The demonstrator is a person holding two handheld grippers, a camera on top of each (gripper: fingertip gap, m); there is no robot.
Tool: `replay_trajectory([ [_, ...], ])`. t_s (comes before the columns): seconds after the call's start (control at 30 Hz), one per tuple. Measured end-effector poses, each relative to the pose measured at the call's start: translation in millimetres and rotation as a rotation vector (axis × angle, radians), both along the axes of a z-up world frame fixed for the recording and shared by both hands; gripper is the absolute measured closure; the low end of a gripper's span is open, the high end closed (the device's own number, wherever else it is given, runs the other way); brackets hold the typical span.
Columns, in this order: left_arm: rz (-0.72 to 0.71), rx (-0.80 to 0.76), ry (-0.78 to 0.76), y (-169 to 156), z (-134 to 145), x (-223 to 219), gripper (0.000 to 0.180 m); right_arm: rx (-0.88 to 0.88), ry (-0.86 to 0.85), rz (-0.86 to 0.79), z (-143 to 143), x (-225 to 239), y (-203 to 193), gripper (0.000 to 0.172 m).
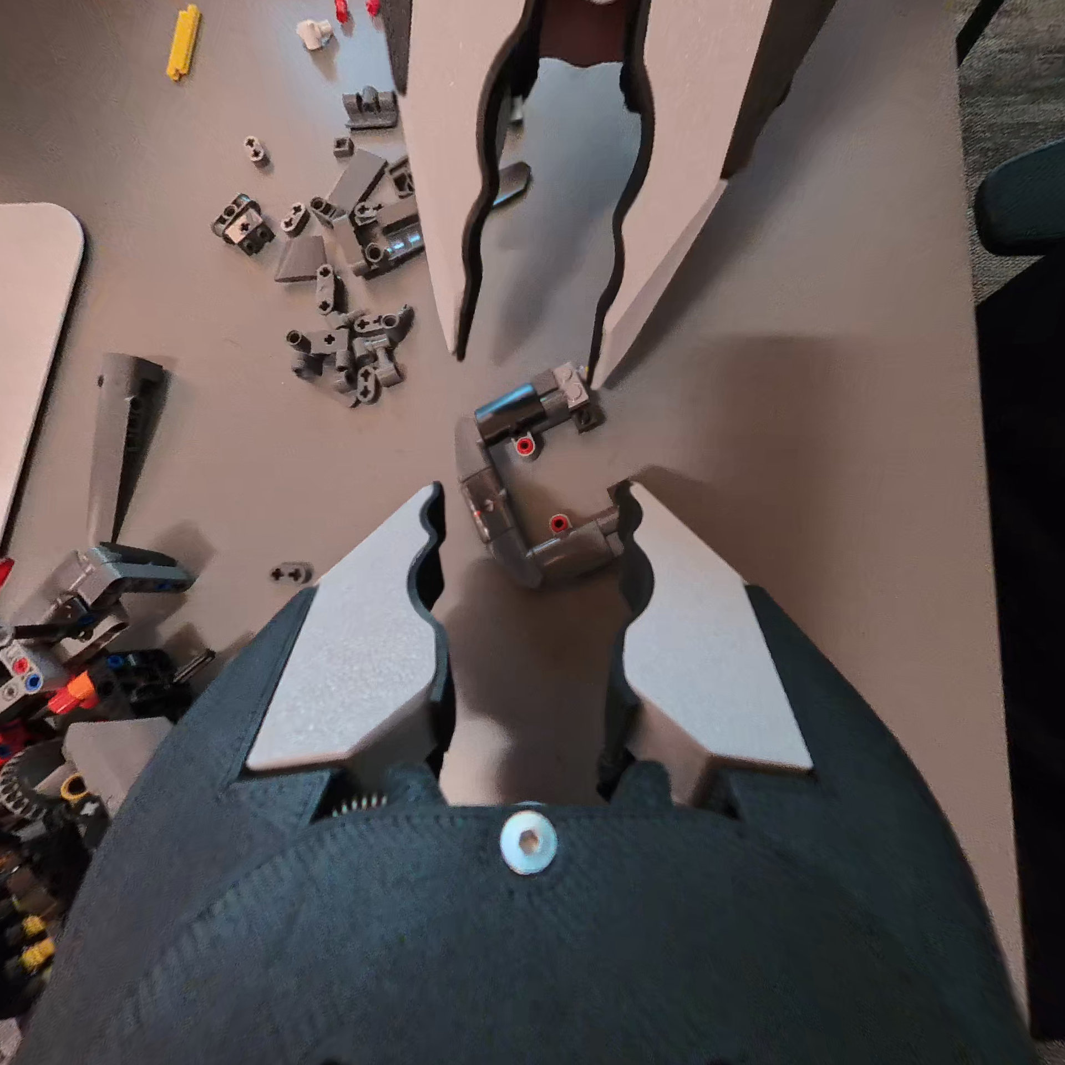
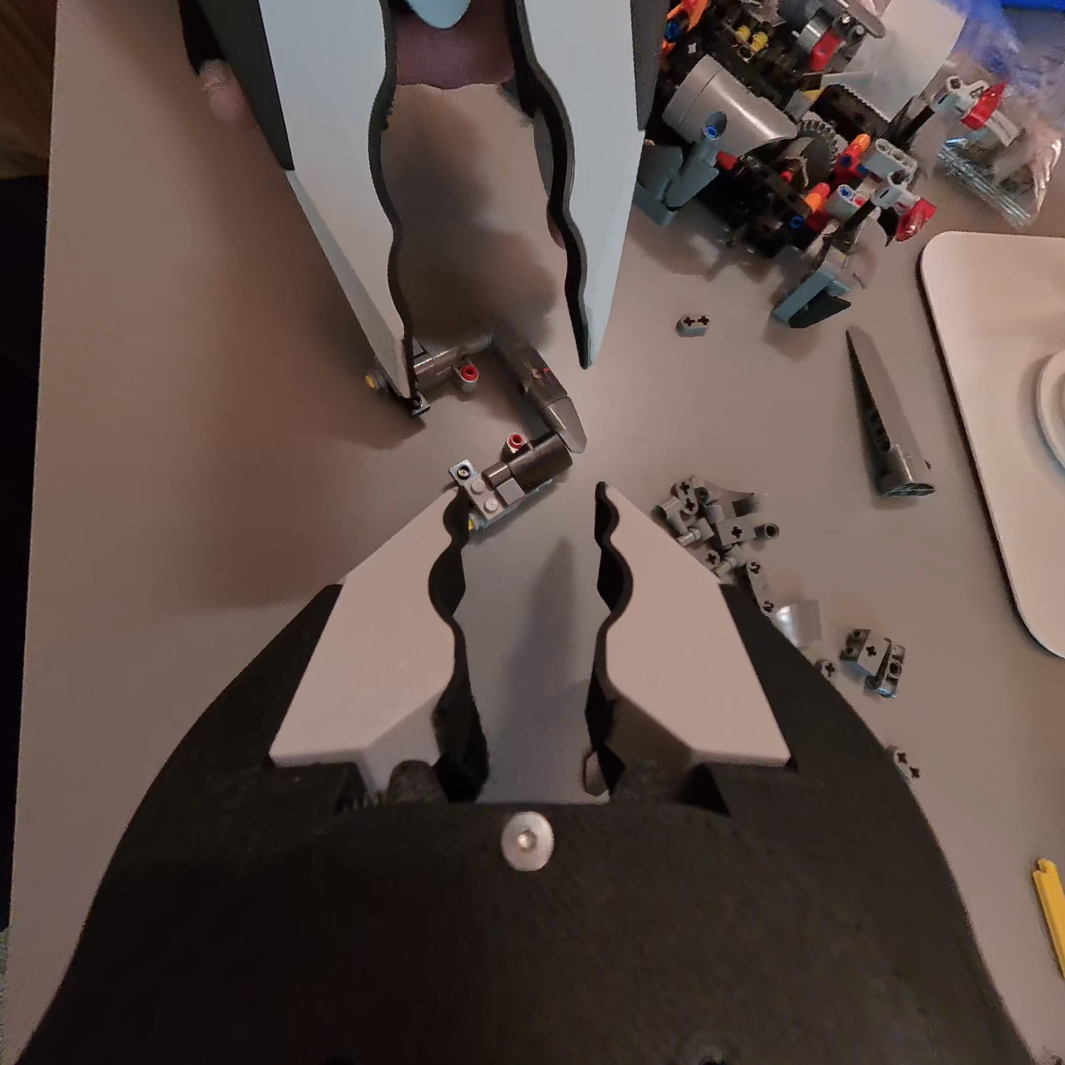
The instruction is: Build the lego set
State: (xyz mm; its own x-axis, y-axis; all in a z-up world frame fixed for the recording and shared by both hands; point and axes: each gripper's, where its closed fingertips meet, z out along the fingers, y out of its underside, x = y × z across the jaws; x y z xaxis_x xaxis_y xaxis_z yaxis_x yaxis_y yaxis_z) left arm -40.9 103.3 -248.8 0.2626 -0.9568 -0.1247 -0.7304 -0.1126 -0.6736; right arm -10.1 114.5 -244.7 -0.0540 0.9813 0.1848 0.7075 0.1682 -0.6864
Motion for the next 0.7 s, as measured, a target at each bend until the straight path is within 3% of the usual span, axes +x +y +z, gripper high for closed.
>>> replay_trajectory([
  [0.37,-0.001,-0.045,0.042,-5.2,0.0,-16.0,0.124,-0.103,-0.024,-0.050,-0.3,-0.4,-12.9,0.132],
  [0.5,0.009,-0.053,0.067,-6.4,-3.9,-16.2,0.126,-0.138,-0.002,-0.113,2.0,-6.1,-17.5,0.125],
  [0.7,0.016,-0.071,0.063,-9.0,-5.6,-13.8,0.127,-0.141,-0.045,-0.134,-15.0,-10.0,-31.1,0.122],
])
